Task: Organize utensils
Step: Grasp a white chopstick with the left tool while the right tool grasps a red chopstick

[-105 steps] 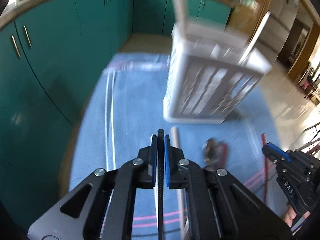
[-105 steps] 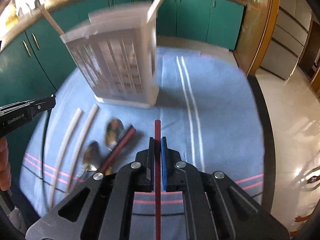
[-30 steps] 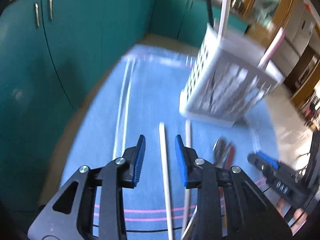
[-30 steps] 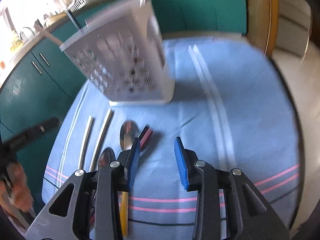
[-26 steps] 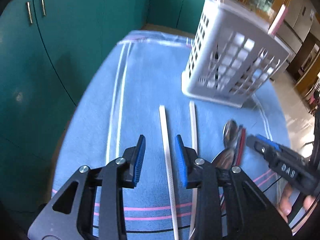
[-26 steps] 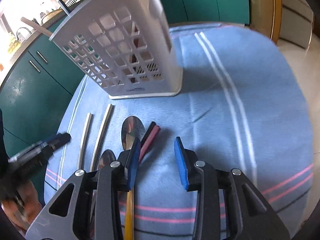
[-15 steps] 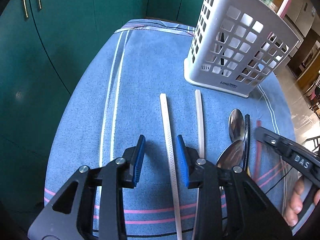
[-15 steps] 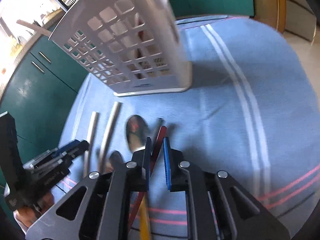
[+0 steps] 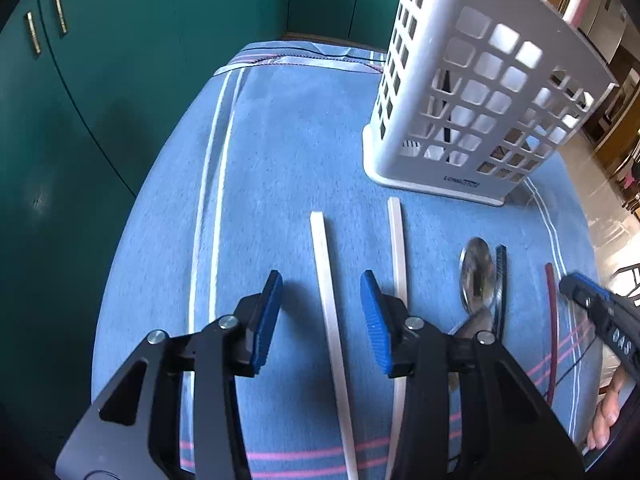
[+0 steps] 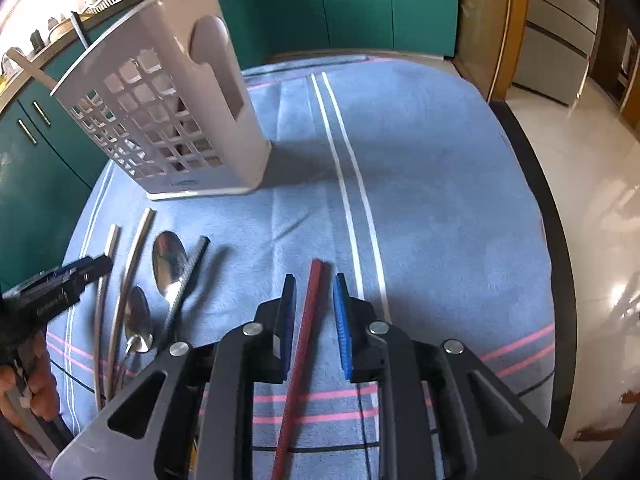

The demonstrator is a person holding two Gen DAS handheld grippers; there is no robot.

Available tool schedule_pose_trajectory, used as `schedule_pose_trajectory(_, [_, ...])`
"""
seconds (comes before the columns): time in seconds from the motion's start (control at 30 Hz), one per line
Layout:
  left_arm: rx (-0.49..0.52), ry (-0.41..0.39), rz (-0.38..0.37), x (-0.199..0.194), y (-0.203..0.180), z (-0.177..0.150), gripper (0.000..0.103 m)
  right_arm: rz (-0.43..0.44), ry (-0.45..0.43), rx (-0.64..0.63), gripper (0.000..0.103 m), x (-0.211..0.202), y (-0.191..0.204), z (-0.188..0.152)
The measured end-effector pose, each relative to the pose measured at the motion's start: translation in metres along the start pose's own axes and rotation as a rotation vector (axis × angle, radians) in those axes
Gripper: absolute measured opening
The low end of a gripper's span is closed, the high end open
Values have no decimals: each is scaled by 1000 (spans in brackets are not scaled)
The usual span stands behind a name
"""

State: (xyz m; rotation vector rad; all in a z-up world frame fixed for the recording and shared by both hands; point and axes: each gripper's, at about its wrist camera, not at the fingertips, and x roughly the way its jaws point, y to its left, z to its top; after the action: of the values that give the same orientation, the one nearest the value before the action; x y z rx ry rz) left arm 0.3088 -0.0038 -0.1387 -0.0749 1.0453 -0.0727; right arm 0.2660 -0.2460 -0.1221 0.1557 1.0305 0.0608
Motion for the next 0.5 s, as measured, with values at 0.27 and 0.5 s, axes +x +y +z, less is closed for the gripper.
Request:
schedule_pose_trajectory(0.27, [10,-2,40,12,-7,14,47,-85,17,-35,37,13,1,-7])
schedule_pose_trajectory(0.5, [54,1,73,16,-14,17,51,-135,1,-86,38,18,12,-10])
